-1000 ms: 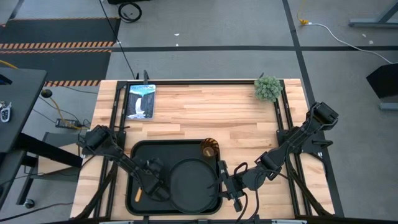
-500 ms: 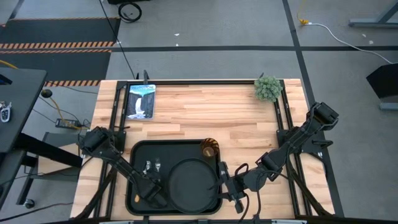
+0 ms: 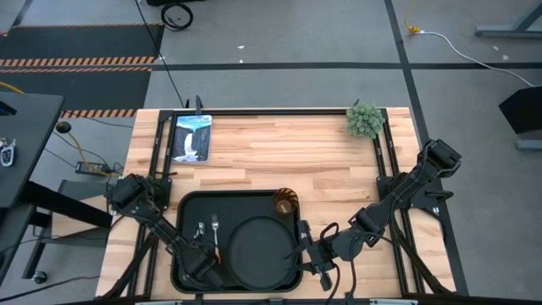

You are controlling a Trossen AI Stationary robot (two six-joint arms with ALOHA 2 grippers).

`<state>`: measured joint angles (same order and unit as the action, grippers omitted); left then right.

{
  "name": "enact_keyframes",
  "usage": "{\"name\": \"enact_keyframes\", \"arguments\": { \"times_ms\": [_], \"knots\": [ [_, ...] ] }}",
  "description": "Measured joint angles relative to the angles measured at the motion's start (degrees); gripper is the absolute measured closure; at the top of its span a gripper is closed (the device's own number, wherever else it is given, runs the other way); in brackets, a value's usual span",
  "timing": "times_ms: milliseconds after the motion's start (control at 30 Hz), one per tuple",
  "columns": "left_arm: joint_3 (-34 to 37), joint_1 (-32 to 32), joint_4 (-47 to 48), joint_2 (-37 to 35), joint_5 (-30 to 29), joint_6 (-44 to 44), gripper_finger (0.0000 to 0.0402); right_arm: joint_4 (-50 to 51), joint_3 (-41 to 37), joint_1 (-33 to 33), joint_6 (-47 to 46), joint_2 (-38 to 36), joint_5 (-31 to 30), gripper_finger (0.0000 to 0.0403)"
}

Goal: Pick and place plate/cup/fork/spoon on tray
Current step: Put the yellow spoon to the left of the orange fork on the black serving tray

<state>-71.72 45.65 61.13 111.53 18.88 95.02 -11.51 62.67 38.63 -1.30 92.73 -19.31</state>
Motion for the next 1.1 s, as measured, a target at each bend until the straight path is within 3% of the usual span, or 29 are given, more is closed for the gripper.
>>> {"name": "enact_keyframes", "arguments": {
  "times_ms": [233, 633, 900, 1100],
  "knots": [
    [0.0, 0.33, 0.11, 0.0, 1.92, 1.42, 0.0379, -0.04, 0.0, 0.0, 0.0, 0.0, 0.0, 0.0273],
    [-2.65, 1.11, -1.14, 0.02, -2.13, 1.71, 0.028, -0.4, 0.0, 0.08, -0.02, 0.0, -0.01, 0.0273],
    [0.52, 2.25, -1.08, -1.78, -4.33, 3.75, 0.0271, -0.46, 0.0, 0.68, -0.02, 0.0, 0.0, 0.0273],
    [5.57, 3.22, -2.62, -9.86, -9.61, 9.24, 0.0271, -0.92, 0.0, 0.68, -0.02, 0.0, 0.0, 0.0273]
  ]
}}
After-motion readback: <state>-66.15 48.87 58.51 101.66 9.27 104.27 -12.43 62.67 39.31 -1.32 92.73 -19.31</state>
